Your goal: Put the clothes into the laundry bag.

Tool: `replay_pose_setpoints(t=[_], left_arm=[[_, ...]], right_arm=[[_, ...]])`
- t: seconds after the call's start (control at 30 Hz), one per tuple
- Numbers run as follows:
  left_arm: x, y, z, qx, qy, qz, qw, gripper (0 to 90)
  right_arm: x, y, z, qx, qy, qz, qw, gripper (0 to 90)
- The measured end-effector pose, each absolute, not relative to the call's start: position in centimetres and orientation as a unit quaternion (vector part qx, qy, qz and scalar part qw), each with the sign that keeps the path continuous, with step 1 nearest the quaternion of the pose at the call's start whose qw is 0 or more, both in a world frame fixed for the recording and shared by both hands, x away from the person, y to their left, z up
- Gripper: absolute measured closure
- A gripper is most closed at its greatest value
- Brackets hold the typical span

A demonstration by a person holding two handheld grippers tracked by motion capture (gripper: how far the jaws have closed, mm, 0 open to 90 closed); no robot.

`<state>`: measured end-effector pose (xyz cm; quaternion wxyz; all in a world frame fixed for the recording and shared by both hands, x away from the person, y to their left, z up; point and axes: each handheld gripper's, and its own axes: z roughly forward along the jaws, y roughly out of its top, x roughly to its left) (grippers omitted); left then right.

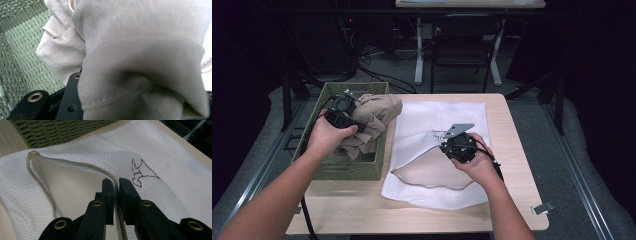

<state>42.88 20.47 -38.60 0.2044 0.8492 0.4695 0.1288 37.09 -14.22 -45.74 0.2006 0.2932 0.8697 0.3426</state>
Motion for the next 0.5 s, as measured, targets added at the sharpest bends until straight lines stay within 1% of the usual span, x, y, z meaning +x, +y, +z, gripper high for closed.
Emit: replay_pose_setpoints(t=[0.5], left_arm=[[42.21,20.28,-38.43,0.853,0.462,0.126,0.208,64.8]], right_arm=[[37.11,-14.37,-45.78,0.294,0.867,0.344,0.208,86.7]])
